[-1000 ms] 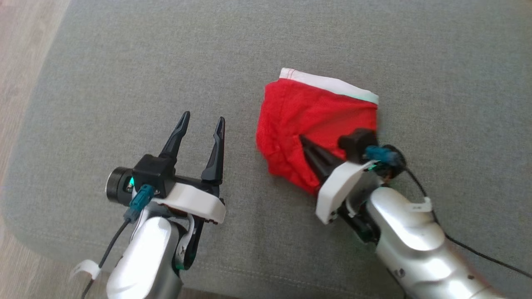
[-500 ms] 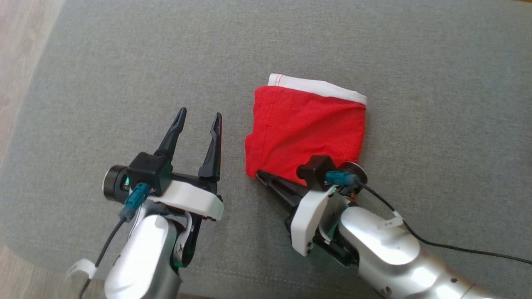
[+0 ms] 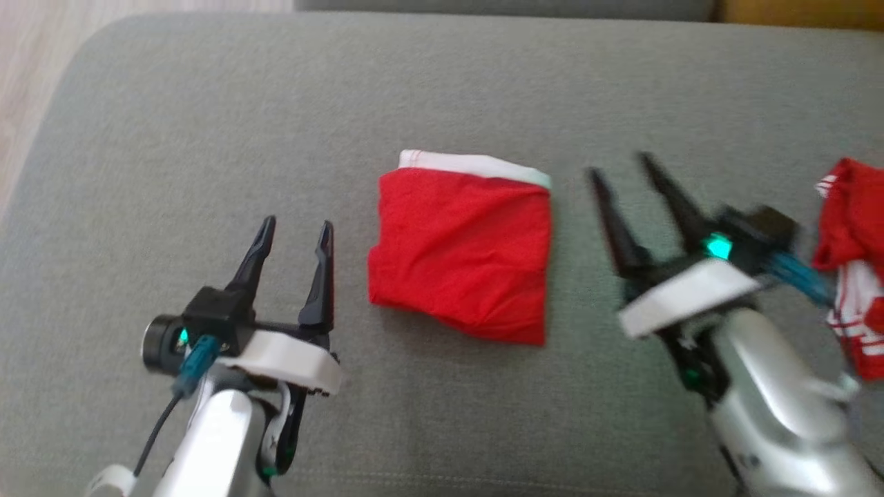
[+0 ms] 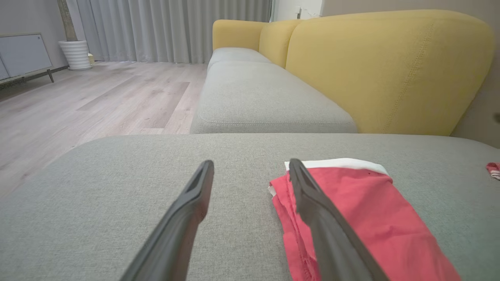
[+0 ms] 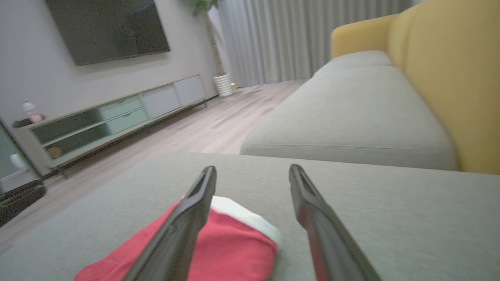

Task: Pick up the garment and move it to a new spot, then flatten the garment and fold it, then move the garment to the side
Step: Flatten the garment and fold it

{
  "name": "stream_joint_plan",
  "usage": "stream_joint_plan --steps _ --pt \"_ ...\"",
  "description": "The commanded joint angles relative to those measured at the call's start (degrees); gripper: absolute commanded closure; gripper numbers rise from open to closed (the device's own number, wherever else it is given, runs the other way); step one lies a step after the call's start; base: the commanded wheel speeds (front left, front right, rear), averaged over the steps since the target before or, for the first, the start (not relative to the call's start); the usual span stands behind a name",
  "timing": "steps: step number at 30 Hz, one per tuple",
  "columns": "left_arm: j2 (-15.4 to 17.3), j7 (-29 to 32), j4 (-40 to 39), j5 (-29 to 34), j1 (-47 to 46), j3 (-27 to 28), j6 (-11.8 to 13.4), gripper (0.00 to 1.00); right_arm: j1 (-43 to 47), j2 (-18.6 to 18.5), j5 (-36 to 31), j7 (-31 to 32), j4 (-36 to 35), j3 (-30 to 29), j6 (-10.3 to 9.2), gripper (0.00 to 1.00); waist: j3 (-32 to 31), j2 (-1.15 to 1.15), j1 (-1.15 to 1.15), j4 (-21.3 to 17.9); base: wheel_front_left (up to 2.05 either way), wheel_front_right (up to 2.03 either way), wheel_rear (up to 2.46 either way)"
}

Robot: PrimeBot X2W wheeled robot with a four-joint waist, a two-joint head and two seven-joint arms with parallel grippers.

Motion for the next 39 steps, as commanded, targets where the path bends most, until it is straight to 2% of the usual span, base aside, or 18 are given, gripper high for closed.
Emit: stream_joint_plan --steps 1,6,13,27,39 --pt "1.32 -0.70 -2.24 -0.24 -0.97 2.57 0.24 0.00 1.84 0.97 -1.79 0.06 -3.43 -1.83 0.39 0.00 -1.36 0.00 0.00 -1.47 0.00 0.00 0.00" --pt "2.17 -0.70 -3.07 -0.88 0.87 3.87 0.00 0.00 9.47 2.80 -8.89 4.12 -12.41 -13.53 0.39 0.00 -3.22 0.00 0.00 -3.01 0.00 0.00 0.00" --pt "3.77 -0.70 -3.61 -0.72 3.80 4.66 -0.09 0.00 18.73 4.94 -14.42 9.52 -22.48 -21.06 0.39 0.00 -5.70 0.00 0.00 -4.20 0.00 0.00 0.00" --pt "5.27 1.18 -4.76 -0.66 9.14 3.52 0.90 0.00 30.03 7.57 -16.42 14.58 -30.44 -24.74 0.39 0.00 -10.60 0.00 0.00 -4.96 0.00 0.00 0.00" --pt "6.28 2.26 -6.17 -0.16 10.68 3.28 2.45 0.00 31.52 8.18 -17.51 15.72 -31.77 -24.94 0.39 0.00 -11.44 0.00 0.00 -4.80 0.00 0.00 0.00"
